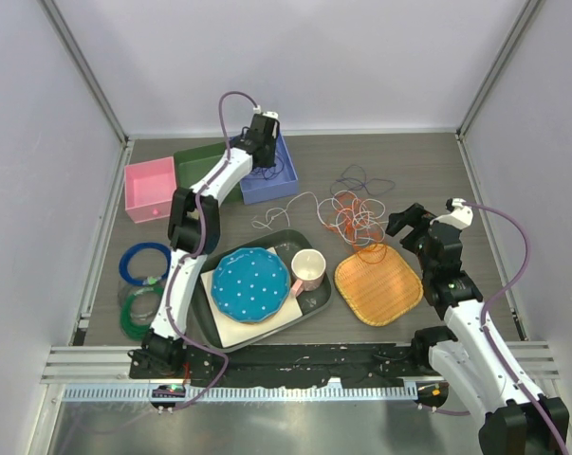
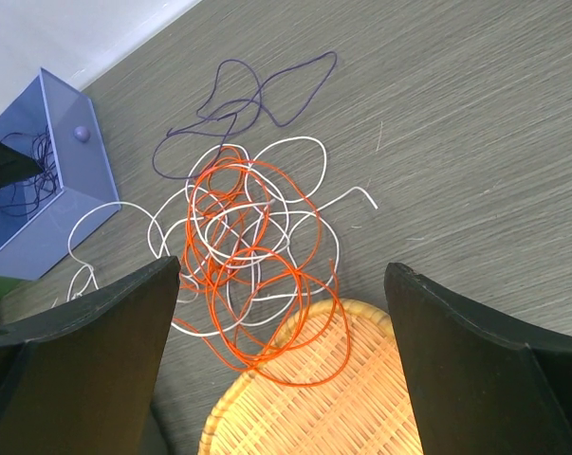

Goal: Untangle the cables

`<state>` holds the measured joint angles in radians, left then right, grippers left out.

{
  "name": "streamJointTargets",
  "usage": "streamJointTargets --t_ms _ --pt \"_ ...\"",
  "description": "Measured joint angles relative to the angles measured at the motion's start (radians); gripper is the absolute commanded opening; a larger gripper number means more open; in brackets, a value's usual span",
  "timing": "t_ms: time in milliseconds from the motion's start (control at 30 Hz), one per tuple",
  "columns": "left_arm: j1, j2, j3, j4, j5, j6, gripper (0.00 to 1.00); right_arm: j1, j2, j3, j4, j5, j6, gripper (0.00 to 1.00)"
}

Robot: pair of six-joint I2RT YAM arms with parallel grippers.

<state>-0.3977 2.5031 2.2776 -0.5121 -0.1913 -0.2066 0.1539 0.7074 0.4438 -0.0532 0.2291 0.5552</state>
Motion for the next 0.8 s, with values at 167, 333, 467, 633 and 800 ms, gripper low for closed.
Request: streamJointTargets --t_ms 167,333,467,633,800 --pt "-0.002 0.0 0.003 -0.041 0.032 -0.021 0.44 0.0 -0.001 0.0 0.0 -0.007 0.0 0.95" --pt "-0.002 -0.001 0.012 -0.052 0.045 -0.026 0.63 0.0 -0.009 0.0 0.0 -0.011 0.0 0.95" --pt "-0.003 -0.016 0.013 -0.076 0.056 -0.038 0.99 0.0 -0.003 0.0 0.002 -0.036 -0.003 0.95" --pt "-0.013 -0.092 0.013 -0.119 0.057 -0.064 1.0 0.0 0.07 0.005 0.034 -0.111 -0.029 0.95" --pt "-0.034 -0.281 -0.058 -0.127 0.022 -0.099 1.0 0.012 0.21 0.059 0.021 -0.171 -0.056 0.95"
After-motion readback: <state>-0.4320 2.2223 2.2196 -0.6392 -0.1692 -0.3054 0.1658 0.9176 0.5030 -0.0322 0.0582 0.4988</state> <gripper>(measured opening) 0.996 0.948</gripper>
